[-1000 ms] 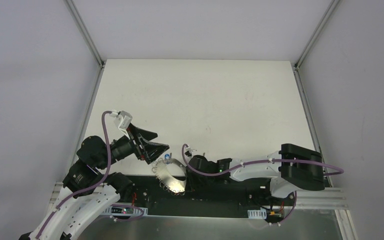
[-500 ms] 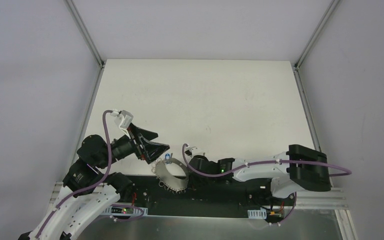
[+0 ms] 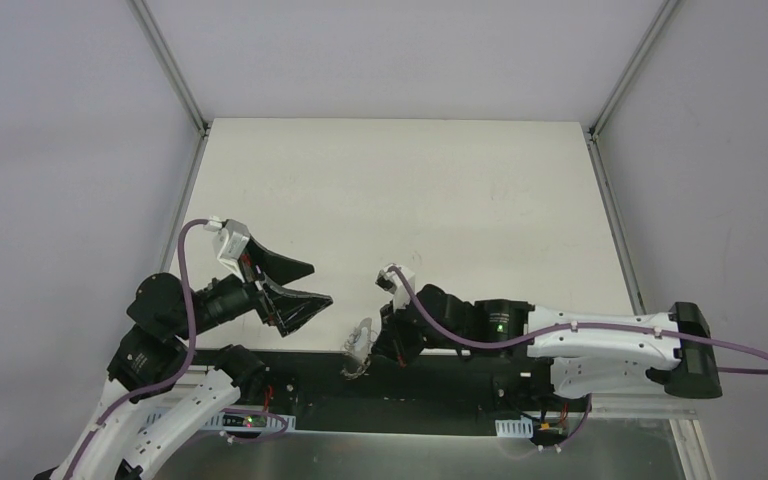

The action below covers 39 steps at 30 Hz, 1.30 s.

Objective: Put the keys on the keyring

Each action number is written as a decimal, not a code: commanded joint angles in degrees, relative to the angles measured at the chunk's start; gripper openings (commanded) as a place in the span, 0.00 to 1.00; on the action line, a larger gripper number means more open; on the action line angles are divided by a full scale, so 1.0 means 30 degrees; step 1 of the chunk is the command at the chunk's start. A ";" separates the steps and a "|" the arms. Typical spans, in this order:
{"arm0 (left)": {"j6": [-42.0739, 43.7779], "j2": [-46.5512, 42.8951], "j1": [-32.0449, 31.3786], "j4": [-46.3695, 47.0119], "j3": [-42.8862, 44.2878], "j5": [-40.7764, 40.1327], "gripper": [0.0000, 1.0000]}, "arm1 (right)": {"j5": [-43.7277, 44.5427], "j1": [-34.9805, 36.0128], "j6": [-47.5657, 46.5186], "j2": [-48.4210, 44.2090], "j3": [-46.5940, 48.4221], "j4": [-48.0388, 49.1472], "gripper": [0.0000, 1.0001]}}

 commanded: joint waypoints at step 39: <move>-0.5515 0.1684 0.0135 1.1751 -0.1206 0.7219 0.73 | 0.0533 0.0889 -1.1592 -0.1949 0.7214 0.4401 0.00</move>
